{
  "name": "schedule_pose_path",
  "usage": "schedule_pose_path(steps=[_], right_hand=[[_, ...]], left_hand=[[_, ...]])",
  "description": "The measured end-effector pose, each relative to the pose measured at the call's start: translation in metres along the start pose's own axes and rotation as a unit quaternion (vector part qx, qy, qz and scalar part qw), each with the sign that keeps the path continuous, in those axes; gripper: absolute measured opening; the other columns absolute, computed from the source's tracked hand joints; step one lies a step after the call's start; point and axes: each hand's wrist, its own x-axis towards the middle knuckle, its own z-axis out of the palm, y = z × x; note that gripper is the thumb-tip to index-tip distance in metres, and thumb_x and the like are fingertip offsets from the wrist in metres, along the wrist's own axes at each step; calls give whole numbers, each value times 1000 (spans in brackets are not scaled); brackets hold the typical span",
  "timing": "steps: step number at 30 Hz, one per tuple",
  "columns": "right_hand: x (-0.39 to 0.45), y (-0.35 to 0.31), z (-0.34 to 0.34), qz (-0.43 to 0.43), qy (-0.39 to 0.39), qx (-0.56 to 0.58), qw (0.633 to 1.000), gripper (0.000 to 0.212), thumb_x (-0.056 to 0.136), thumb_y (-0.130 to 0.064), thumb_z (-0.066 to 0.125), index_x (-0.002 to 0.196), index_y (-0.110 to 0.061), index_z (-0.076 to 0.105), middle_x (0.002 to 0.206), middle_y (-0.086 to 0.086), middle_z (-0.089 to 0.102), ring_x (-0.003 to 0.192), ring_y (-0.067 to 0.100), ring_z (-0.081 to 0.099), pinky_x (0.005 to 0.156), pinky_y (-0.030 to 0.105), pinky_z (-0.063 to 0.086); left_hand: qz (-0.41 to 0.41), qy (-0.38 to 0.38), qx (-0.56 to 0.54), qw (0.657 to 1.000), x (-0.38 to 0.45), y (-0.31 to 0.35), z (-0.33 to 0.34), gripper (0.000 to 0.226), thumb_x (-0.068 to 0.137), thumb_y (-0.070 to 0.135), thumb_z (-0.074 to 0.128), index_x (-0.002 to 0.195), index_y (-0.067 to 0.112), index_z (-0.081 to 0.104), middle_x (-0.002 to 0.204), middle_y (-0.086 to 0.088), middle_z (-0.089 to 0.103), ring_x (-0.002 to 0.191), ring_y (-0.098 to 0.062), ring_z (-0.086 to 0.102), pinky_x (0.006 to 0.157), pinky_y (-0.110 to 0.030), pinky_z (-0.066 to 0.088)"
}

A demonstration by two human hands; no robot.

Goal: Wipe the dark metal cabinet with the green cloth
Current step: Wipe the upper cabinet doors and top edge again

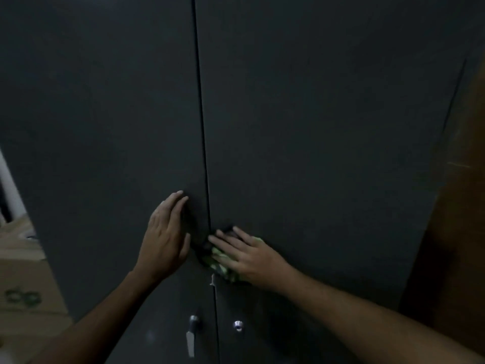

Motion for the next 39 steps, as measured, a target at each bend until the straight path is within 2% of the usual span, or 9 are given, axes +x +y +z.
schedule_pose_path(steps=[3, 7, 11, 19, 21, 24, 30, 34, 39], right_hand=[[-7, 34, -12, -9, 12, -5, 1000, 41, 90, -24, 58, 131, -20, 62, 156, 11, 38, 145, 27, 35, 120, 47, 26], [30, 145, -64, 243, 153, 4, 958, 48, 91, -22, 57, 138, -15, 58, 154, 18, 39, 143, 37, 35, 120, 53, 25], [-20, 220, -99, 453, 210, -8, 866, 53, 95, -22, 49, 147, -13, 45, 158, 24, 28, 148, 41, 22, 122, 55, 15], [-98, 163, -91, 766, 184, 85, 610, 58, 96, -20, 47, 148, 3, 34, 159, 34, 9, 149, 48, 4, 122, 56, 3], [-66, 195, -108, 757, 166, 87, 626, 59, 96, -24, 44, 149, 1, 34, 159, 33, 10, 149, 48, 2, 121, 57, 0], [-1, 250, -138, 642, 191, 13, 743, 61, 92, -30, 44, 147, -4, 41, 157, 33, 19, 148, 49, 12, 121, 58, 8], [-4, 183, -109, 236, 91, -11, 967, 49, 91, -25, 52, 139, -17, 57, 156, 20, 33, 147, 37, 27, 118, 53, 28], [-91, 208, -104, 309, 122, -13, 943, 56, 84, -18, 63, 139, -10, 56, 155, 24, 32, 146, 41, 26, 118, 55, 27], [-57, 315, -163, 588, 211, 5, 781, 66, 94, -35, 42, 154, -12, 31, 162, 25, 11, 151, 41, 5, 123, 53, 4]], left_hand=[[39, -23, 15, 999, 10, 4, -9, 75, 79, 27, 44, 146, -7, 39, 153, -23, 37, 142, -34, 34, 114, -53, 33], [45, -17, 12, 999, 37, 17, -20, 75, 82, 30, 46, 149, -3, 36, 157, -18, 33, 145, -32, 30, 119, -48, 23], [88, -9, 28, 996, 70, 32, -31, 75, 87, 38, 47, 152, 3, 33, 160, -15, 27, 148, -31, 25, 121, -48, 20], [69, 7, 42, 997, 112, 63, -43, 80, 90, 47, 43, 155, 4, 27, 164, -15, 18, 153, -32, 16, 125, -46, 14], [66, 1, 45, 997, 116, 67, -43, 80, 89, 48, 41, 154, 3, 29, 163, -16, 20, 152, -33, 18, 125, -48, 15], [56, 7, 40, 998, 117, 70, -45, 78, 89, 47, 40, 152, 2, 33, 162, -16, 25, 151, -34, 22, 123, -50, 18], [57, 30, 27, 998, 122, 69, -52, 75, 87, 43, 42, 148, 0, 40, 154, -18, 37, 141, -36, 37, 118, -50, 29], [69, 67, 39, 995, 153, 60, -70, 73, 87, 44, 45, 147, 3, 42, 152, -17, 38, 138, -37, 39, 115, -52, 35], [62, 102, 56, 991, 200, 63, -83, 80, 88, 52, 46, 150, 3, 37, 156, -16, 32, 141, -36, 32, 118, -49, 31]])
